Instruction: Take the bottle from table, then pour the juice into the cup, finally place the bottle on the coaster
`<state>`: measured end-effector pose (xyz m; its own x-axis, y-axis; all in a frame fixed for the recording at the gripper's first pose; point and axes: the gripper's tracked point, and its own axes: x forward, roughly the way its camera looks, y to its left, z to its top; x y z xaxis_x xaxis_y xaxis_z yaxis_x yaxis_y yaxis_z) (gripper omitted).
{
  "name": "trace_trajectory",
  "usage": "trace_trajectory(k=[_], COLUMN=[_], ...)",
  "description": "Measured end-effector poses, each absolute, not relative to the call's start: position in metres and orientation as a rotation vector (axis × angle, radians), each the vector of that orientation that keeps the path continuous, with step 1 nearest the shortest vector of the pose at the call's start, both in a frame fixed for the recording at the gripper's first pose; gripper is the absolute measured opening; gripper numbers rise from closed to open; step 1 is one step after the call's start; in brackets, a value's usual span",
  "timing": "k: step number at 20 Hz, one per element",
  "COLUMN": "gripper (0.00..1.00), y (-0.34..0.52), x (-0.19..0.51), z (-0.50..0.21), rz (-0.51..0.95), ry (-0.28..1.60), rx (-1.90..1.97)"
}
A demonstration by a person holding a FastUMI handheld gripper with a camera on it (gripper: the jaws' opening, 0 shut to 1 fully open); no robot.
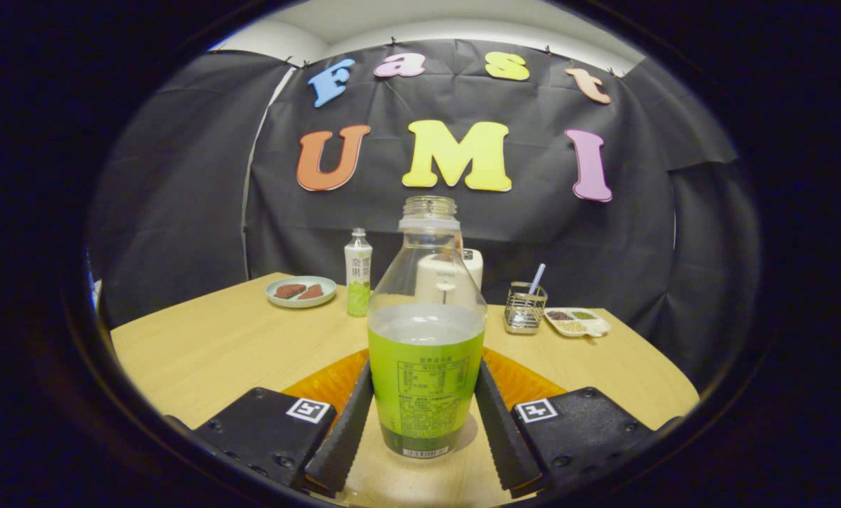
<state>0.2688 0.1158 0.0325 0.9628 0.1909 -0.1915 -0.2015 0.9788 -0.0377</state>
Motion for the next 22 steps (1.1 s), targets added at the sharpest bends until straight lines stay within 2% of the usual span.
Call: trace_trajectory(k=[5,15,17,20,22], gripper=[0.81,0.83,0.87,1.00,1.00], y=[0.122,0.131,0.135,0.129,0.132], x=[0.286,0.284,0.280,0.271,0.264], z=[0.001,0.002,0.003,0.017,0.023], rz=[0.205,0.203,0.214,0.201,0.212], ry=[0.251,0.235,0.247,0.216,0.209], rx=[0.014,-0.007,-0.006,-0.013,-0.006])
